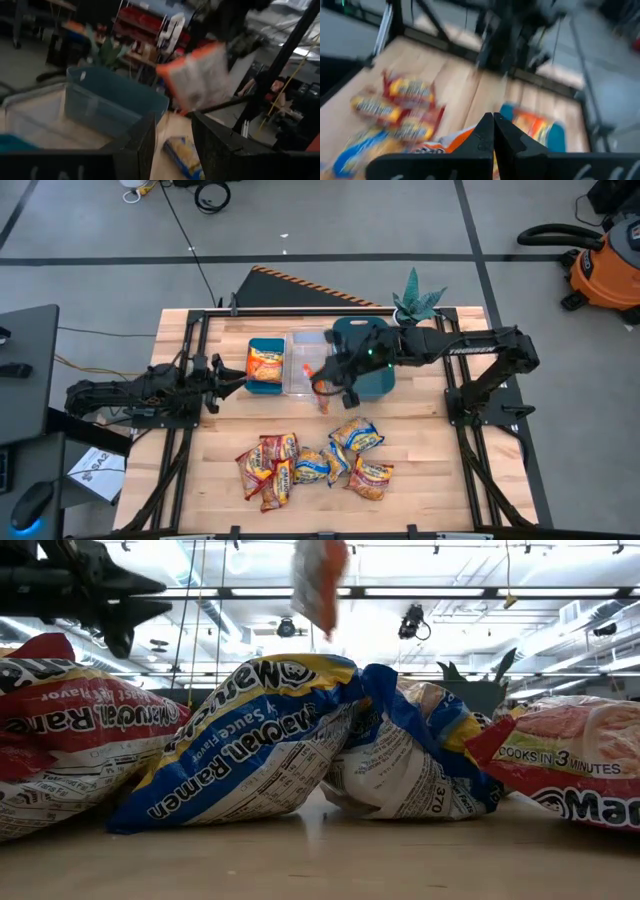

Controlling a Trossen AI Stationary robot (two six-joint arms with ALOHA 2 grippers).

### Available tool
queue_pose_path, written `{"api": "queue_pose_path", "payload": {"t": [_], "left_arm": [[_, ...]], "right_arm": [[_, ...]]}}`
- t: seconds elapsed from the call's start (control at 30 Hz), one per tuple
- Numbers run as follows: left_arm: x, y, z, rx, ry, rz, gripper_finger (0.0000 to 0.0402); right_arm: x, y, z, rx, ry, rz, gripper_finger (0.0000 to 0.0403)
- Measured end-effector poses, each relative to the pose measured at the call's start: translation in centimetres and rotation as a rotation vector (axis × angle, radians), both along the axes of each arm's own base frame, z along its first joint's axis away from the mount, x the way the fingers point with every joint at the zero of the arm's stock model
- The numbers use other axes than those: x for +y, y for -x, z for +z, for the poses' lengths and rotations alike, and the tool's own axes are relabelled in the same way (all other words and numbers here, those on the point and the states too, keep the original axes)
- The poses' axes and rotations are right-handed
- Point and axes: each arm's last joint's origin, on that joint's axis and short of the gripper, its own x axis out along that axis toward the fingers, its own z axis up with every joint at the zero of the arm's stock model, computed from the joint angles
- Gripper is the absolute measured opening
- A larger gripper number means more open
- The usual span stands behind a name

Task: Sort Maruchan noodles
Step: Put the orange noodle pack into the blue bin

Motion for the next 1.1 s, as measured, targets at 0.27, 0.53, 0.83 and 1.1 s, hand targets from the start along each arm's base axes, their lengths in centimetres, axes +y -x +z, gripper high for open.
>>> {"api": "queue_pose_path", "payload": {"t": [0.27, 0.53, 0.83, 1.1], "left_arm": [[-0.2, -0.6, -0.1, 0.029, -0.043, 0.006, 0.0135], [-0.1, -0.3, 2.7, -0.109, -0.101, 0.077, 0.0135], [-0.2, 0.1, 4.5, -0.16, -0.067, 0.018, 0.0135], [-0.3, -0.2, 3.5, -0.065, 0.0, 0.006, 0.0135]], "right_arm": [[-1.7, -3.5, -1.4, -0.131, 0.045, 0.048, 0.0003], [-3.5, -8.4, -5.4, -0.264, 0.118, 0.04, 0.0003], [-7.1, -12.1, -10.7, -0.342, 0.207, 0.0, 0.0006], [-10.7, -12.7, -14.3, -0.236, 0.282, -0.233, 0.001]]}}
